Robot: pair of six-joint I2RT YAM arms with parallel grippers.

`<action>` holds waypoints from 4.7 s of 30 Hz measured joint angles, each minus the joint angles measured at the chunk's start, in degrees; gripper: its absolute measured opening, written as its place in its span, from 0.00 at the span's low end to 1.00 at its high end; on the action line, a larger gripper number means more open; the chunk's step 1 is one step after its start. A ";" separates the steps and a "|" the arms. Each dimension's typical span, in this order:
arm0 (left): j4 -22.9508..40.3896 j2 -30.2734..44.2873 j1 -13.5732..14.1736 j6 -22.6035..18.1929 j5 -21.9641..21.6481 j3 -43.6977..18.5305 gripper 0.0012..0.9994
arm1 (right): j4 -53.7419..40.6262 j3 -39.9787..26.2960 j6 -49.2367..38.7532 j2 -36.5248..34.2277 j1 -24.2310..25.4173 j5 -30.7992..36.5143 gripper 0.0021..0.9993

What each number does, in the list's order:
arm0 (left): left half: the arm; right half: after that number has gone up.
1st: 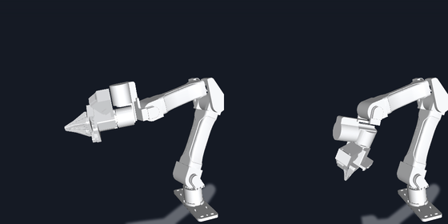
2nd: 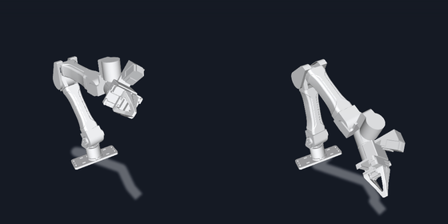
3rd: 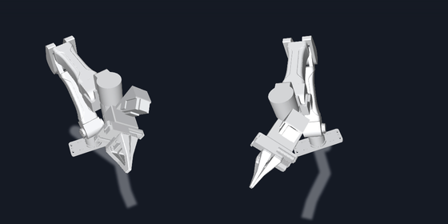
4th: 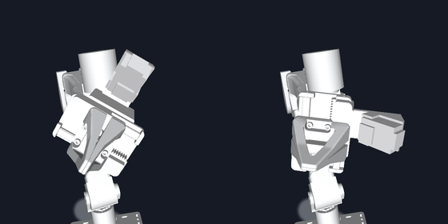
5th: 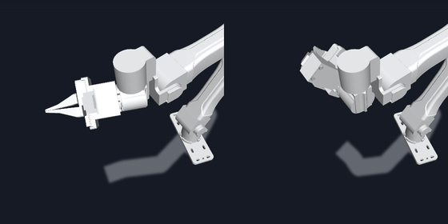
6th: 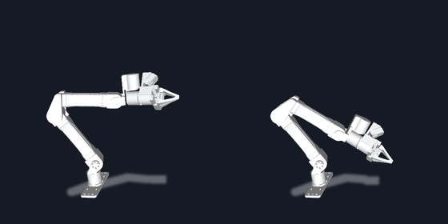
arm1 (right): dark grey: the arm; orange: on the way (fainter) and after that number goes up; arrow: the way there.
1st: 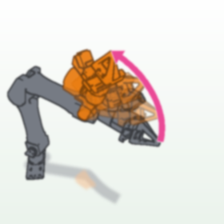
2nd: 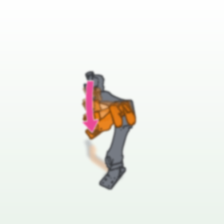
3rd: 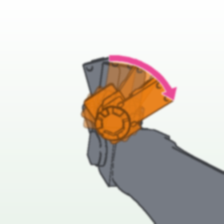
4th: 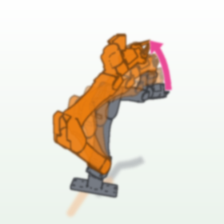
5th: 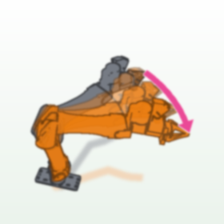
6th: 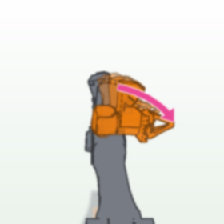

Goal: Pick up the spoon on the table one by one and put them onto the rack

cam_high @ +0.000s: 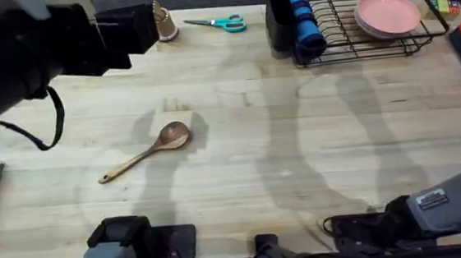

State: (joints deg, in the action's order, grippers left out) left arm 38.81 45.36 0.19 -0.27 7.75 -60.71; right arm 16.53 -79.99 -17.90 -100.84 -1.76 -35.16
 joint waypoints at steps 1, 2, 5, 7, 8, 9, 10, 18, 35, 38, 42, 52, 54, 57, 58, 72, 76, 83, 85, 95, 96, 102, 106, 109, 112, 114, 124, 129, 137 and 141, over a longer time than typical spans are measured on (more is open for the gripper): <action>0.00 0.00 0.00 0.00 0.00 0.00 0.99 | 1.06 0.00 0.54 -0.35 -0.31 0.00 0.03; 0.01 0.01 0.00 0.01 0.00 0.00 0.99 | 2.02 0.00 1.04 -0.85 -0.63 0.00 0.03; 0.01 0.00 0.00 0.00 0.00 0.00 0.99 | 4.67 0.00 1.95 -3.07 -1.78 0.01 0.03; 0.02 0.00 0.00 0.00 0.00 0.00 0.99 | 6.30 0.00 2.34 -4.67 -2.52 0.02 0.03; 0.01 0.00 0.00 0.01 0.00 0.00 0.99 | 7.00 0.00 2.52 -5.40 -2.84 0.02 0.03; 0.02 0.00 0.00 0.00 0.00 0.00 0.99 | 7.61 0.00 2.61 -6.08 -3.11 0.02 0.03; 0.00 0.00 0.00 0.00 0.00 0.00 0.99 | 7.88 0.00 2.72 -6.62 -3.39 0.02 0.03; 0.00 0.00 0.00 0.02 0.00 0.00 0.99 | 8.77 0.00 2.94 -9.29 -3.80 0.02 0.03; 0.01 0.01 0.00 0.02 0.00 0.00 0.99 | -0.92 0.02 3.06 -10.77 -3.80 0.02 0.03; 0.02 0.00 0.00 0.02 0.00 0.00 0.99 | -2.09 0.02 3.16 -10.77 -3.80 0.02 0.03; 0.02 0.02 0.00 0.01 0.00 0.00 0.99 | -2.45 0.02 3.16 -10.77 -3.80 0.04 0.03; 0.02 0.00 0.00 0.00 0.00 0.00 0.99 | -5.57 0.02 3.21 -10.77 -3.80 0.54 0.08; 0.02 0.02 0.00 0.00 0.00 0.00 0.99 | -6.31 0.02 3.29 -10.77 -3.80 0.90 0.10; 0.00 0.00 0.00 0.00 0.02 0.00 0.99 | -6.22 0.02 3.40 -10.77 -3.80 1.11 0.20; 0.02 0.00 0.00 0.00 0.00 0.00 0.99 | -6.26 0.02 3.31 -10.77 -3.80 1.25 0.26; 0.00 0.00 0.00 0.00 0.00 0.00 0.99 | -2.94 0.02 1.79 -10.77 -3.80 1.31 1.00; 0.01 0.02 0.00 0.01 0.00 0.00 0.99 | -3.07 0.02 -0.57 -10.51 -3.80 1.33 1.00; 0.02 0.00 0.00 0.00 0.00 0.00 0.99 | -3.09 0.02 -2.21 -6.80 -3.68 1.33 1.00; 0.00 0.02 0.00 0.00 0.00 0.00 0.99 | -3.48 0.02 -2.33 -5.42 -3.52 1.31 1.00; 0.01 0.00 0.00 0.01 0.00 0.00 0.99 | -16.78 0.02 -4.93 0.06 -0.44 5.56 1.00; 0.02 0.00 0.00 0.01 0.01 0.00 0.99 | -18.07 0.02 -5.09 0.68 -0.25 6.32 1.00; 0.02 0.00 0.00 0.00 0.00 0.00 0.99 | -26.45 0.02 -5.61 6.31 -0.08 12.44 1.00; 0.02 0.00 0.00 0.01 0.00 0.00 0.99 | -32.61 0.02 -5.82 11.10 -0.08 17.45 1.00; 0.02 0.02 0.00 0.00 0.00 0.00 0.99 | -36.80 0.02 -5.94 14.24 -0.08 21.09 1.00; 0.00 0.00 0.00 0.00 0.00 0.00 0.99 | -41.78 0.02 -5.98 17.07 -0.08 25.22 1.00; 0.02 0.00 0.00 0.02 0.00 0.00 0.99 | -44.75 0.02 -5.98 18.65 -0.08 28.05 1.00; 0.02 0.00 0.00 0.00 0.00 0.00 0.99 | -57.93 0.02 -5.62 24.34 -0.08 40.79 1.00; 0.00 0.00 0.00 0.00 0.00 0.00 0.99 | -62.05 0.02 -1.21 27.02 -0.08 46.01 1.00; 0.02 0.00 0.00 0.02 0.00 0.00 0.99 | -68.80 0.02 10.68 30.64 -0.08 48.74 1.00; 0.02 0.00 0.00 0.01 0.01 0.00 0.99 | -72.92 0.01 16.84 31.66 -0.08 48.92 1.00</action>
State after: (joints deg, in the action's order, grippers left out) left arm 38.83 45.36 0.19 -0.26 7.76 -60.71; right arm -56.39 -79.97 -1.06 -69.18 -1.85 13.76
